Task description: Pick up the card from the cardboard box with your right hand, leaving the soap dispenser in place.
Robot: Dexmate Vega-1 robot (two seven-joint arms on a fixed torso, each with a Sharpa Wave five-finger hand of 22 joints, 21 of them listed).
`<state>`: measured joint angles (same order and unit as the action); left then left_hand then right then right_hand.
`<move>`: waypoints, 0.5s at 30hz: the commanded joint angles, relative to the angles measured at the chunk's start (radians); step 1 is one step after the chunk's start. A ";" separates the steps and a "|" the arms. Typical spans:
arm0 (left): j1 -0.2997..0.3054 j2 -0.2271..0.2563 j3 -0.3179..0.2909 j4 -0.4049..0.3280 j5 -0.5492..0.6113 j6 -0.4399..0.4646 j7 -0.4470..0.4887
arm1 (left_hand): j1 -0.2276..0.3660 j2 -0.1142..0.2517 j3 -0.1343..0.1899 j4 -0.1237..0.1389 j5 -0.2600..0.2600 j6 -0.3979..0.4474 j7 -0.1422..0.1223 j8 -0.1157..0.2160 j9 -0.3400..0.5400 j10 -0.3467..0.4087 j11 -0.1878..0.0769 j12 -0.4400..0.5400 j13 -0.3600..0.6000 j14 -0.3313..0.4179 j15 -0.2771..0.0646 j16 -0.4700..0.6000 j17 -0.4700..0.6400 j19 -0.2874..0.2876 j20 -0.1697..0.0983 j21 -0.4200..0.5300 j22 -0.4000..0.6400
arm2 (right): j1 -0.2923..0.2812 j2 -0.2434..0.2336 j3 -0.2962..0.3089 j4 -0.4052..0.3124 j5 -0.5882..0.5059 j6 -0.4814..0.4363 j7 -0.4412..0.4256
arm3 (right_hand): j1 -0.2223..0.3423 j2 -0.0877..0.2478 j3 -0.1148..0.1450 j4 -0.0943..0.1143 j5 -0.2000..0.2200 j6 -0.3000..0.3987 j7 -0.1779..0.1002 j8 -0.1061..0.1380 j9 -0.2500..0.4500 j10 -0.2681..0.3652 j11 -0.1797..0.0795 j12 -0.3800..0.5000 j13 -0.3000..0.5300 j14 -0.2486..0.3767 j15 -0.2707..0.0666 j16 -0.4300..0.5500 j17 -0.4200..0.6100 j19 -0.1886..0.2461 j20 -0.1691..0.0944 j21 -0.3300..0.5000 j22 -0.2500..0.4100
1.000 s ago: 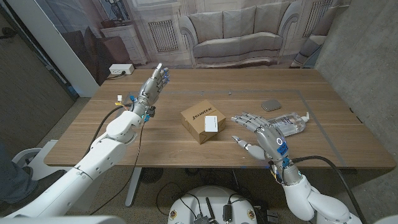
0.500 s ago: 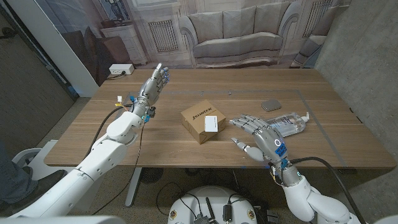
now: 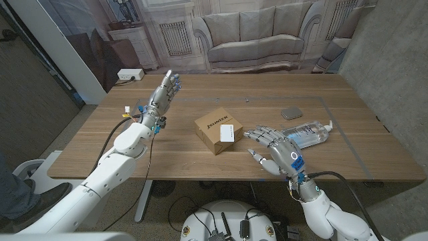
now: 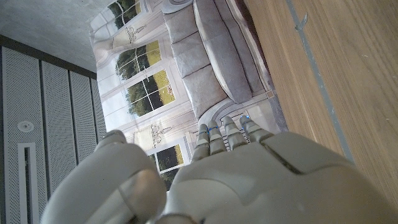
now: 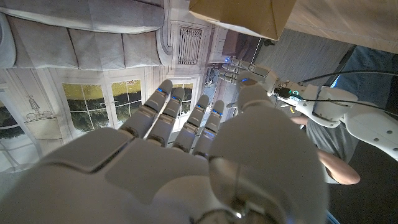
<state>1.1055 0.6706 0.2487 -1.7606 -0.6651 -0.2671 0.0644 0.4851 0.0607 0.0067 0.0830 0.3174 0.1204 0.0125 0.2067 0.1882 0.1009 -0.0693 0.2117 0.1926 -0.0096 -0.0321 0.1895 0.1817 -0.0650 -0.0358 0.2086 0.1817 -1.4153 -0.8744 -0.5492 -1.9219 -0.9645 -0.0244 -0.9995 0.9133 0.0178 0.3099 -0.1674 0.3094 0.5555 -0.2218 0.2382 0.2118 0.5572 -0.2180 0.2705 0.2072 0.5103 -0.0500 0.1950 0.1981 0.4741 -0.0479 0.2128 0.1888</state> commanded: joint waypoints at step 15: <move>0.012 0.013 -0.011 -0.015 -0.003 0.007 0.001 | 0.010 0.000 -0.005 0.002 -0.004 0.004 -0.006 -0.003 0.002 0.005 -0.007 -0.004 0.002 0.006 -0.006 -0.002 0.002 -0.006 -0.055 -0.002 0.003 | 0.123 0.031 -0.118 0.113 -0.046 -0.042 -0.061 | 0.036 0.030 0.001 0.010 -0.007 0.043 -0.002 0.015 0.008 -0.021 0.001 -0.016 -0.001 -0.012 -0.156 0.009 0.009 0.003 -0.098 0.003 0.005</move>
<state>1.1102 0.6750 0.2449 -1.7618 -0.6690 -0.2682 0.0590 0.4931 0.0525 0.0067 0.0829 0.3174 0.1204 0.0125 0.2067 0.1882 0.1009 -0.0693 0.2117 0.1926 -0.0096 -0.0320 0.1895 0.1817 -0.0650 -0.0358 0.2086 0.1817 -1.3449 -0.8553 -0.6208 -1.8523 -0.9944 -0.0596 -1.0334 0.9391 0.0437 0.3023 -0.1599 0.3018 0.5845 -0.2252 0.2468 0.2165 0.5387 -0.2181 0.2588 0.2039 0.5066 -0.0463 0.1999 0.2026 0.4741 -0.0479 0.2128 0.1887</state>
